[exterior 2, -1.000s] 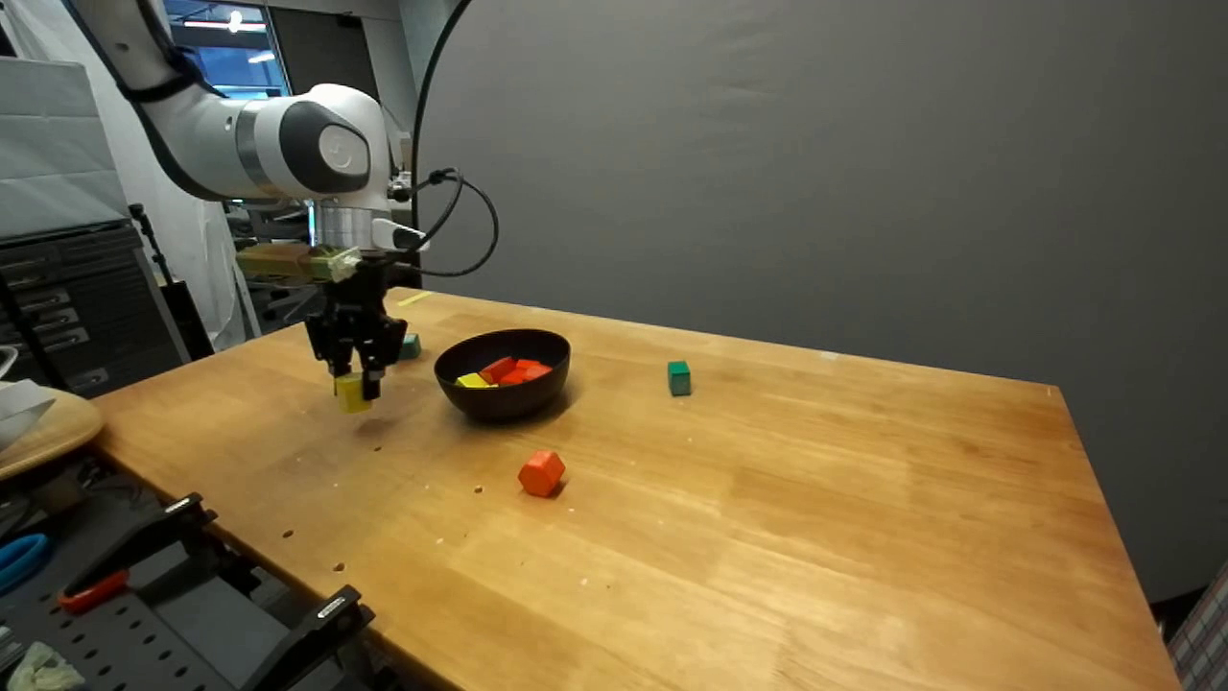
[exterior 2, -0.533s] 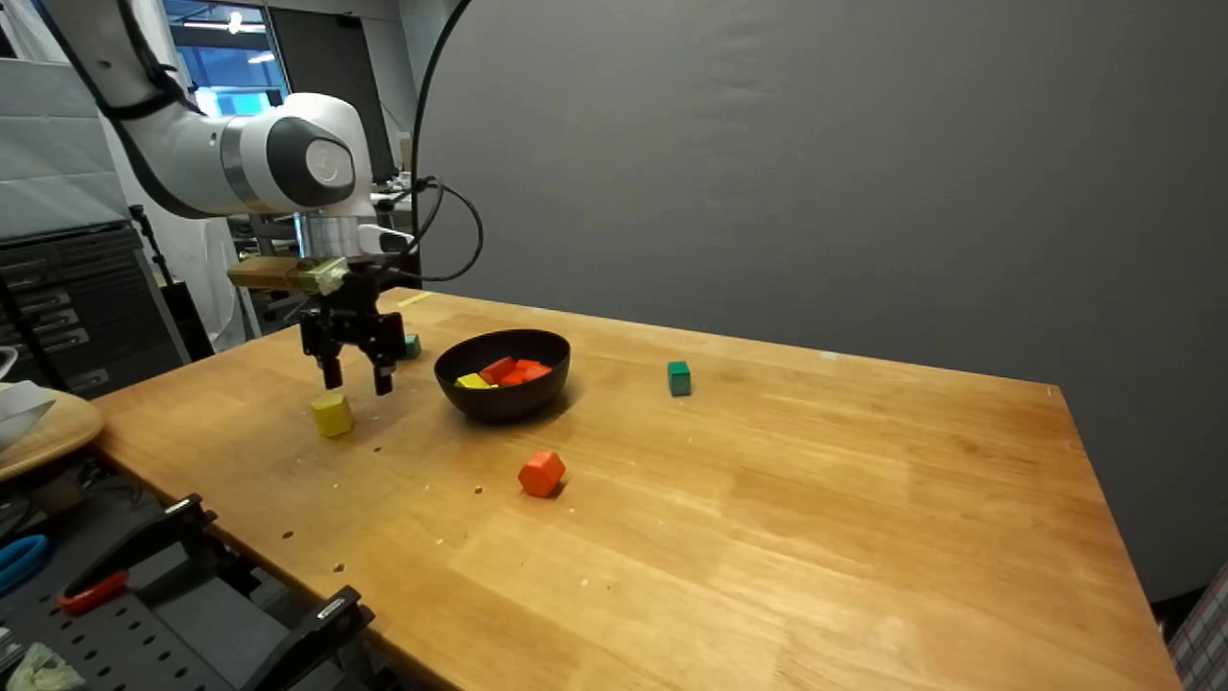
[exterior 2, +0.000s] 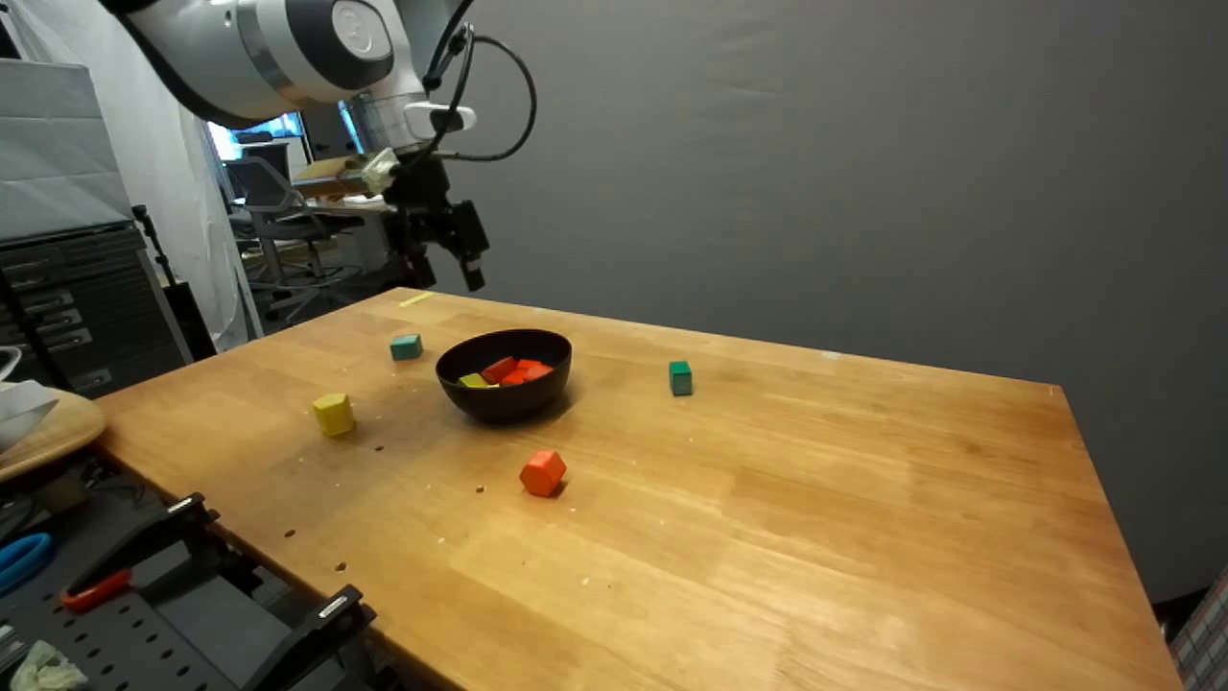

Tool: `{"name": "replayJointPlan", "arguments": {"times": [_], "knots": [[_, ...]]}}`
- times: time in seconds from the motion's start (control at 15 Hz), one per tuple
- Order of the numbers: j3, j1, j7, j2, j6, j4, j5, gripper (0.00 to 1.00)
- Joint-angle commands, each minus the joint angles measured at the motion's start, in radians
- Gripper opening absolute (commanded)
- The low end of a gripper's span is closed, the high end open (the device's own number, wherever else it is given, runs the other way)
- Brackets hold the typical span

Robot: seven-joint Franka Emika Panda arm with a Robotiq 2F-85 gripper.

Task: Remove the blocks from the bowl and put them on the table

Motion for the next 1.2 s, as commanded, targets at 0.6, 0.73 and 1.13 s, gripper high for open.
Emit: {"name": "replayJointPlan", "arguments": {"times": [0.6, 0.73, 1.13], "knots": [[-0.006, -0.130, -0.081, 0.085, -0.034, 0.112, 0.060, 1.00], [0.004, -0.131, -0.090, 0.067, -0.086, 0.098, 0.095, 1.00], [0.031, -0.153, -0.204, 0.131, -0.101, 0.102, 0.225, 1.00]]}}
